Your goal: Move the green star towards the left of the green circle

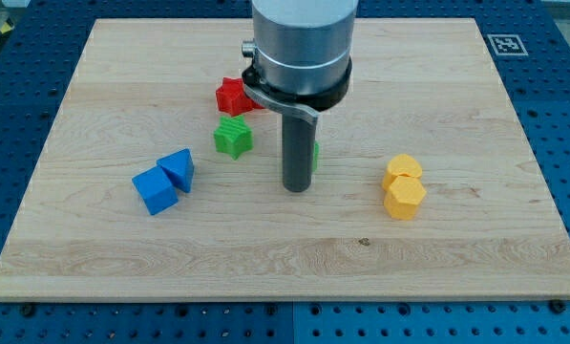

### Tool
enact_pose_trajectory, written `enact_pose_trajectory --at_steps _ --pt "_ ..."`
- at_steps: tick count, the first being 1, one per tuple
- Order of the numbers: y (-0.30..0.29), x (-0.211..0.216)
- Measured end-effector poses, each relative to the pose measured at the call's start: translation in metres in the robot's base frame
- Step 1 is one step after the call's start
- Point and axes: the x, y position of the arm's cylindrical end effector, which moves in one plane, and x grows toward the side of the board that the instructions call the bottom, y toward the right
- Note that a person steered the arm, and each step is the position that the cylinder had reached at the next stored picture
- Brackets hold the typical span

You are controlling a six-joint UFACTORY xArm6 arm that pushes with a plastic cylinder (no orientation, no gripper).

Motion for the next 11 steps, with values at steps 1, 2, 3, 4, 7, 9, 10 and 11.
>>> enact_pose_trajectory --at_steps 1,2,3,4,7,9,10,11 --pt "-0.039 -0.012" --pt "-0.09 -0.031" --pt "-0.134 -0.036" --pt "-0.168 -0.055" --pt "-0.143 -0.082" --pt "-0.099 -0.076" --pt "-0.08 -0.065" --pt "-0.056 -0.059"
